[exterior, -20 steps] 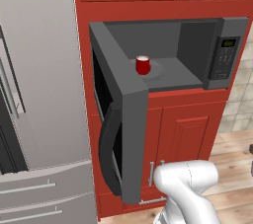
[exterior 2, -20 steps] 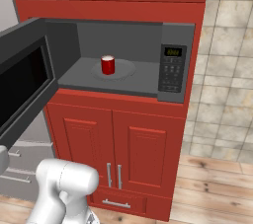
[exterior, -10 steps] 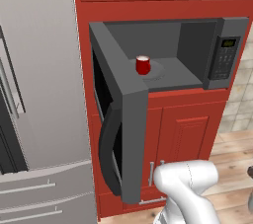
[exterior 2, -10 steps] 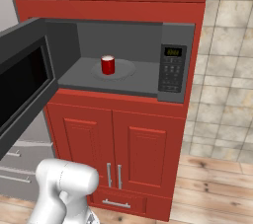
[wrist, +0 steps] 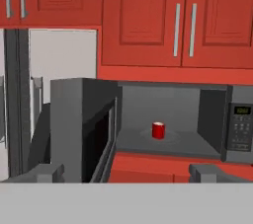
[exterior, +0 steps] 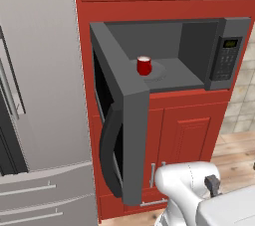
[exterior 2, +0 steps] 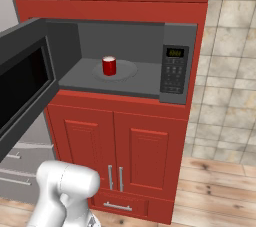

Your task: Pick the mug from the counter and place it inside the microwave. Then close the microwave.

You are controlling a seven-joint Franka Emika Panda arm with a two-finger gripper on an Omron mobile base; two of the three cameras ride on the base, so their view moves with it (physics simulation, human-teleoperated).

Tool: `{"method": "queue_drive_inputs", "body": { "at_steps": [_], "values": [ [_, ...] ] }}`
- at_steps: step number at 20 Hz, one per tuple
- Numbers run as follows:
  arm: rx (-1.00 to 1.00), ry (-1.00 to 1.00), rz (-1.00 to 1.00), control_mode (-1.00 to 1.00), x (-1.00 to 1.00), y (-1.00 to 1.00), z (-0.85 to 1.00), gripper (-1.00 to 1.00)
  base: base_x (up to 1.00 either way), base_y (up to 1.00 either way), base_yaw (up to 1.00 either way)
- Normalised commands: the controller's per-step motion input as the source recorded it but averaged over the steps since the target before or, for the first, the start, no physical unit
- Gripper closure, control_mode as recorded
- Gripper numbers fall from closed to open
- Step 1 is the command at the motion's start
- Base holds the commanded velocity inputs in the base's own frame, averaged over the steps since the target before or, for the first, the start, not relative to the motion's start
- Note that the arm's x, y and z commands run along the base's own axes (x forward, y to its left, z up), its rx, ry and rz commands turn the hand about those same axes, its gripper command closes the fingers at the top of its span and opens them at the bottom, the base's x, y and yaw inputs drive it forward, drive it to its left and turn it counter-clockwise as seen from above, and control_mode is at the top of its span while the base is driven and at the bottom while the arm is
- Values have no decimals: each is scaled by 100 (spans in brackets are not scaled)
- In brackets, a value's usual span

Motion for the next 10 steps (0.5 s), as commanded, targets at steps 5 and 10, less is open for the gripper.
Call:
{"method": "queue_drive_inputs", "body": {
  "at_steps": [5, 10],
  "values": [
    [-2, 0, -11, -100, 0, 64, 0, -100, 0, 0, 0],
    [0, 0, -22, -100, 3, 60, -1, -100, 0, 0, 0]
  ]
}}
